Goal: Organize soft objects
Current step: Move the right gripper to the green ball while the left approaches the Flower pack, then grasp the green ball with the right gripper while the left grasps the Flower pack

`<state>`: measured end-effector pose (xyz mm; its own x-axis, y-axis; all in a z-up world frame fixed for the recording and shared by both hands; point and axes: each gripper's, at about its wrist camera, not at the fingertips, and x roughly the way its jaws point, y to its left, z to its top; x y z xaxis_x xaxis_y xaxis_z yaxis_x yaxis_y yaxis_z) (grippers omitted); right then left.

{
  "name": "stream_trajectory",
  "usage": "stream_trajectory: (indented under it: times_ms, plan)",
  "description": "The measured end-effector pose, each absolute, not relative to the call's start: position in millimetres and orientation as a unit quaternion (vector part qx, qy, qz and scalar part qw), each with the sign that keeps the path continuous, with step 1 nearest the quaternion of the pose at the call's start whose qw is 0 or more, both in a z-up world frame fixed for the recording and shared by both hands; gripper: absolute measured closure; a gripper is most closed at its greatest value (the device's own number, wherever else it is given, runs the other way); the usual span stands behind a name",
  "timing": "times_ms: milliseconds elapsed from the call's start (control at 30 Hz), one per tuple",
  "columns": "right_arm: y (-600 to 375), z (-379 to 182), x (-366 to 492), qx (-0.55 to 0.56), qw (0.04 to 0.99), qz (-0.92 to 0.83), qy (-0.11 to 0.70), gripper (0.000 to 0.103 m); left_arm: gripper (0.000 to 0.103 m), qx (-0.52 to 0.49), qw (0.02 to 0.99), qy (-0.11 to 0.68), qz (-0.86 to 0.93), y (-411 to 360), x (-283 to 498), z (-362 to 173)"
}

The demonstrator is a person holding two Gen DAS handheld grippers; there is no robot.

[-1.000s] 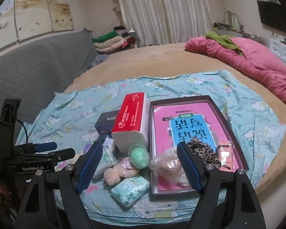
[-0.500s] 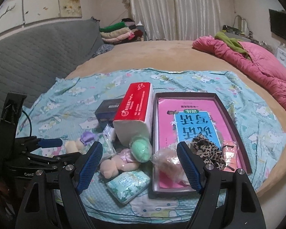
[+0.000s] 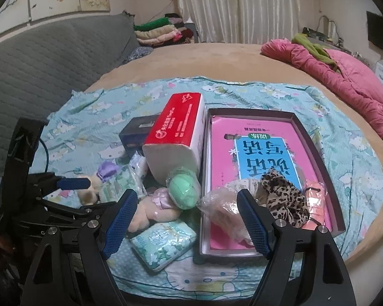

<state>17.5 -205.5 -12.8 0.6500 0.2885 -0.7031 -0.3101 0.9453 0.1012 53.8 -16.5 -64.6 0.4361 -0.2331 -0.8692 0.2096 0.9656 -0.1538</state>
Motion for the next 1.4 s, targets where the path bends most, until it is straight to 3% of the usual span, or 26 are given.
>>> stream_trajectory:
  times_ms: [500,733,967,1200,1333,1400]
  plan:
    - [-178,-27,50,-0.104,0.887,0.189,0.409,0.022,0.020,-0.003,0.843,0.523,-0.123,-18,72,-76]
    - [-157,-41,69,-0.215,0.860,0.197,0.419,0.022,0.020,0.003,0.844,0.521,-0.130,-20,72,-77]
    - [-149,-59,82,-0.228,0.850,0.198,0.431,0.023,0.025,-0.003,0.841,0.523,-0.137,-16,72,-77]
    - [-147,-73,87,-0.236,0.836,0.207,0.450,0.042,0.025,-0.011,0.840,0.524,-0.142,-13,72,-79]
    - [-145,-76,82,-0.237,0.837,0.222,0.440,0.062,0.027,-0.016,0.840,0.523,-0.140,-12,72,-80]
    - [-145,-75,79,-0.234,0.841,0.223,0.434,0.063,0.029,-0.017,0.839,0.525,-0.140,-12,72,-81]
